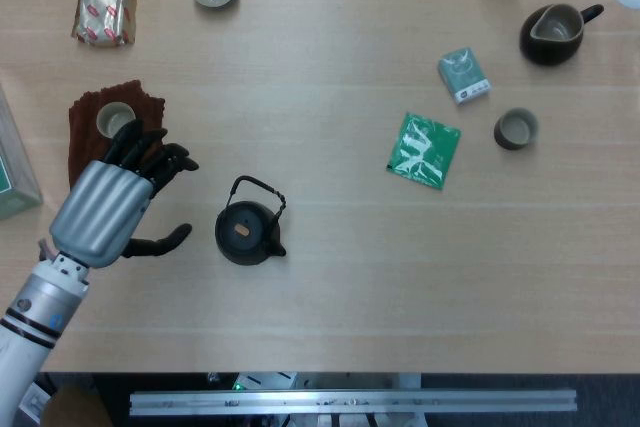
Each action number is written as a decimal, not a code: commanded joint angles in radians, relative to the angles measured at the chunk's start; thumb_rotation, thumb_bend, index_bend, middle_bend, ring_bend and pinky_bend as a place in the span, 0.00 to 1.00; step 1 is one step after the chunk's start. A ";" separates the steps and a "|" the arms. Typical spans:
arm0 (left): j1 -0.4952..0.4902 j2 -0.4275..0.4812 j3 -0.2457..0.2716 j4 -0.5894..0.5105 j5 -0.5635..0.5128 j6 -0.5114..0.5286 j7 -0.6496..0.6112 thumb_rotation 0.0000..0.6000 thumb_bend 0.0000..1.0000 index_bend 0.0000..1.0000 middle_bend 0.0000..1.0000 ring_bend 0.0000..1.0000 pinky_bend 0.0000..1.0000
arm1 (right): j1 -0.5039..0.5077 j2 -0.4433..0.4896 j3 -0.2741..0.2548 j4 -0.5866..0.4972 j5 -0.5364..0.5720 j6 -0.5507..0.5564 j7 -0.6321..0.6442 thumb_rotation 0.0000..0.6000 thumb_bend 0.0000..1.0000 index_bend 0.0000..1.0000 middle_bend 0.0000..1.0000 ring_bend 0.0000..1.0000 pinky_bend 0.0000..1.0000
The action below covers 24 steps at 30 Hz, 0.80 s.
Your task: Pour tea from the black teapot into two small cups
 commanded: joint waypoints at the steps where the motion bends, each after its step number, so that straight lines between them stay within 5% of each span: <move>1: -0.041 -0.017 -0.015 -0.008 -0.036 -0.052 -0.020 0.44 0.20 0.28 0.27 0.13 0.05 | 0.002 0.000 0.002 0.003 0.003 -0.002 0.003 1.00 0.26 0.25 0.23 0.04 0.06; 9: -0.109 -0.063 -0.030 -0.005 -0.097 -0.139 -0.035 0.14 0.17 0.28 0.27 0.13 0.04 | 0.007 -0.004 0.002 0.012 0.011 -0.011 0.008 1.00 0.26 0.25 0.22 0.04 0.06; 24: -0.214 -0.183 -0.057 0.048 -0.283 -0.262 0.071 0.05 0.15 0.22 0.23 0.13 0.01 | 0.011 -0.009 0.000 0.033 0.022 -0.018 0.025 1.00 0.26 0.25 0.23 0.04 0.06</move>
